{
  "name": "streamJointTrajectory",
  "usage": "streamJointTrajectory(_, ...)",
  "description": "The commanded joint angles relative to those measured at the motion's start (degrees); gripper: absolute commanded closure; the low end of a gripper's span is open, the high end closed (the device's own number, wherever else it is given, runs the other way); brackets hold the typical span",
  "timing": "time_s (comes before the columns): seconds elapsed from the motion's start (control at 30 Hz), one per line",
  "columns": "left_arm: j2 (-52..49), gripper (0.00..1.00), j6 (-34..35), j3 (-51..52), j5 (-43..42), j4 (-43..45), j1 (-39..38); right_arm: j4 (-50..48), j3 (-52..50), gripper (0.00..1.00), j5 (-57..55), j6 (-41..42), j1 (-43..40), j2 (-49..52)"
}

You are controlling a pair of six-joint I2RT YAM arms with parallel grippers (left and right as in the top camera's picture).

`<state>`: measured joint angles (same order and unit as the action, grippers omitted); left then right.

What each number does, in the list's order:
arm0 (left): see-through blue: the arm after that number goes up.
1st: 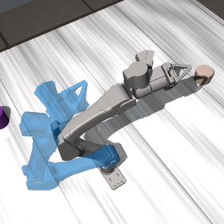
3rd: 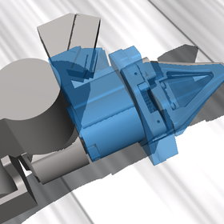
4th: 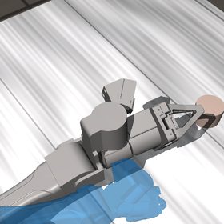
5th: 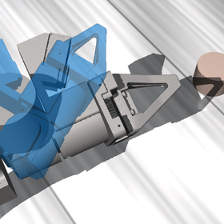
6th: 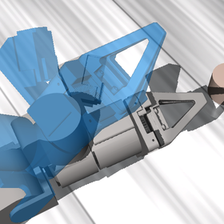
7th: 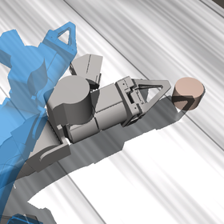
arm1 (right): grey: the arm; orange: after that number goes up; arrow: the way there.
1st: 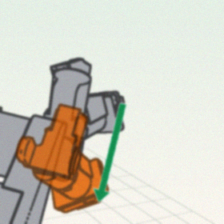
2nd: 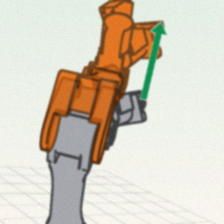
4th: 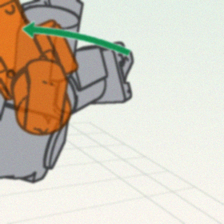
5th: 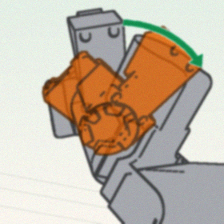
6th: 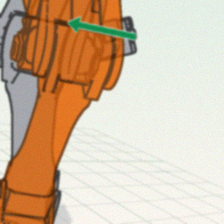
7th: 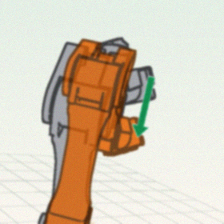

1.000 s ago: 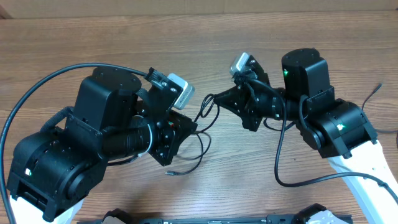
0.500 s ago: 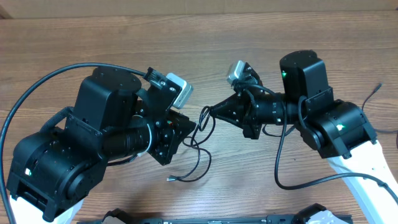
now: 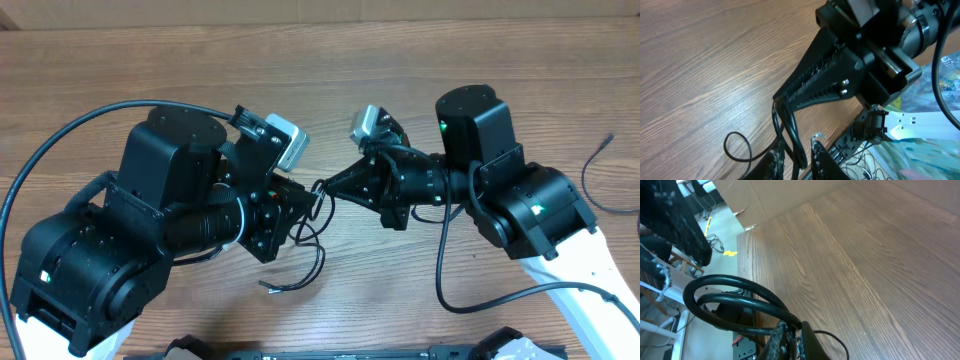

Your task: Untangle cables

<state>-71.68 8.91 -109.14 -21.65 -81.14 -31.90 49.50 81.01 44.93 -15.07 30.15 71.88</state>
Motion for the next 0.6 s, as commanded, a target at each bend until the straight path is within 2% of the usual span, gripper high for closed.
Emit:
streamJointTrajectory(0.0, -0.02, 0.82, 0.57, -1.01, -0.61, 0.61, -0.37, -0.37, 0.48, 0.96, 0.15, 0.02, 1.16, 0.42)
streamJointTrajectory(0.57, -0.31, 0.79, 0.55, -0.98, -0.52, 0.33, -0.37, -2.69, 0.48, 0.96, 0.15, 0.09, 2.93, 2.08)
